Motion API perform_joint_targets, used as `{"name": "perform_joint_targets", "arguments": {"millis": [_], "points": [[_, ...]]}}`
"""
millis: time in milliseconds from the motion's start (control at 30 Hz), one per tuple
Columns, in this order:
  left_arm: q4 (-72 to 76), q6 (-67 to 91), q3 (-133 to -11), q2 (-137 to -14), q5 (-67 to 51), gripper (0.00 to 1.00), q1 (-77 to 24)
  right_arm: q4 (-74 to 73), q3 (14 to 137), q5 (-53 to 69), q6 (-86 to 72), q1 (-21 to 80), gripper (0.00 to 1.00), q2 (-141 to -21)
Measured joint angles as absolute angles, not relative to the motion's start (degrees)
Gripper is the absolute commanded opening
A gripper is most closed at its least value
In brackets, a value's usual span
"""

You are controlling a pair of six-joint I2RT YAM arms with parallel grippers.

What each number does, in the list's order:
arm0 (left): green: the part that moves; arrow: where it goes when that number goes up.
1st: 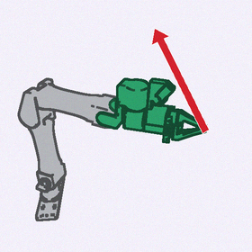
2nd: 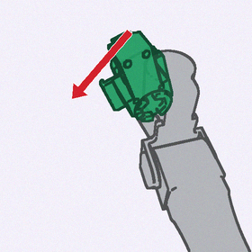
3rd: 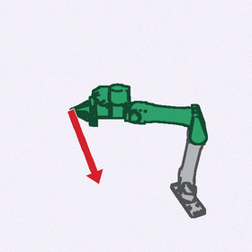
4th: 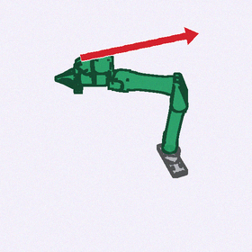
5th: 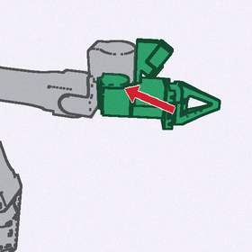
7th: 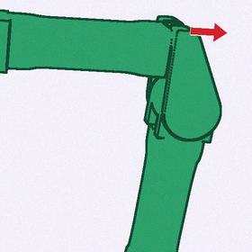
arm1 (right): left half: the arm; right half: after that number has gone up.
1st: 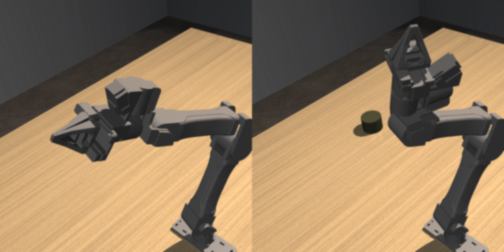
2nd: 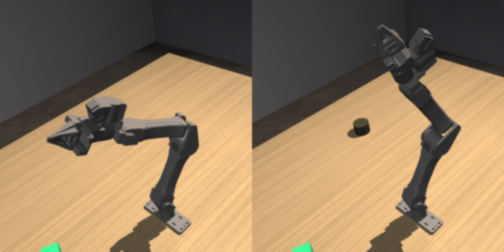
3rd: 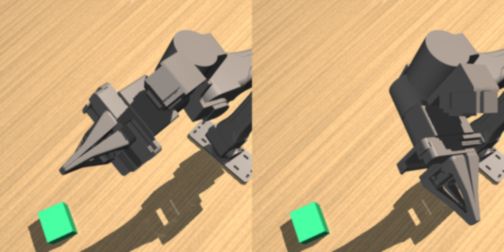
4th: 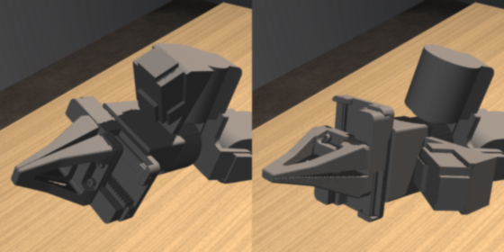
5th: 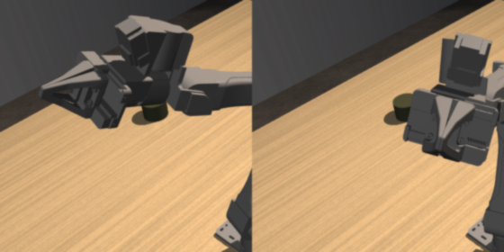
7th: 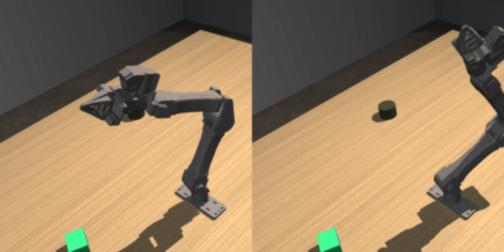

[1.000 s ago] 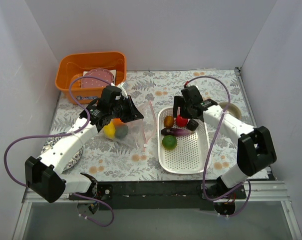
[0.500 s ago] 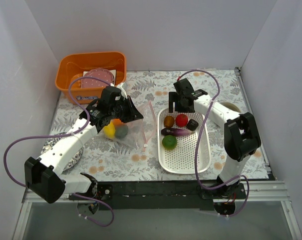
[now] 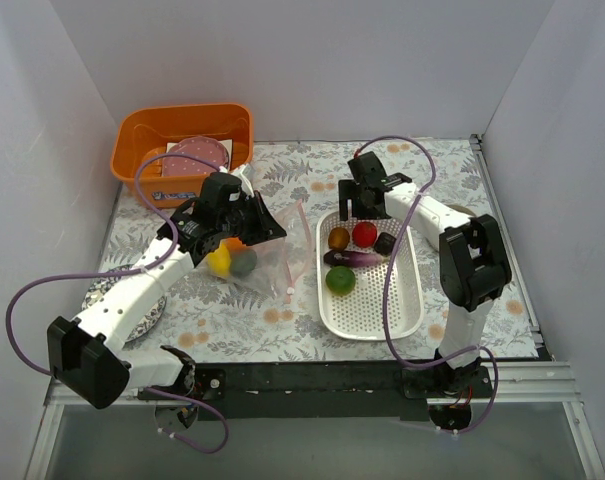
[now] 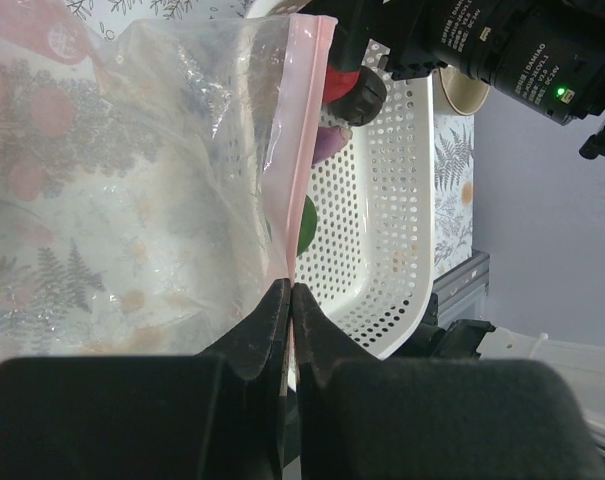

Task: Place the food in the zip-top bag and seal the zipper
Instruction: Adjust the bin at the center of the board.

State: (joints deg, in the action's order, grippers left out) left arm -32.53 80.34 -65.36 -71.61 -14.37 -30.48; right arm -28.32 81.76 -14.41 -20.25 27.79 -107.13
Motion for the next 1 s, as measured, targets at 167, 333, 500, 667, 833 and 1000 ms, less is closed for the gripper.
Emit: {"name": "perform_joint_targets", "arguments": {"millis": [167, 333, 500, 667, 833, 1000], "points": [[-32.6, 80.31, -65.3, -70.98, -14.24, 0.0, -30.48, -27.53, 85.03, -14.22, -19.31, 27.03, 0.89, -109.36], [-32.75, 80.12, -65.21, -69.78, -13.93, 0.0, -30.48, -26.68, 87.66, -13.23, -18.2, 26.55, 0.89, -111.55], [-32.75, 79.94, -65.19, -69.58, -13.93, 0.0, -30.48, -27.05, 93.93, -11.99, -17.74, 25.8, 0.89, -115.87], [-32.75, 79.92, -65.19, -69.58, -13.93, 0.0, -30.48, -27.35, 95.09, -10.63, -18.31, 24.71, 0.88, -116.75], [-32.51, 79.92, -64.66, -69.52, -13.91, 0.0, -30.48, -25.1, 86.63, -8.23, -19.62, 24.23, 0.88, -109.08], [-32.49, 79.9, -64.45, -69.54, -13.96, 0.0, -30.48, -22.92, 72.64, -1.63, -21.1, 24.34, 0.88, -94.45]]}}
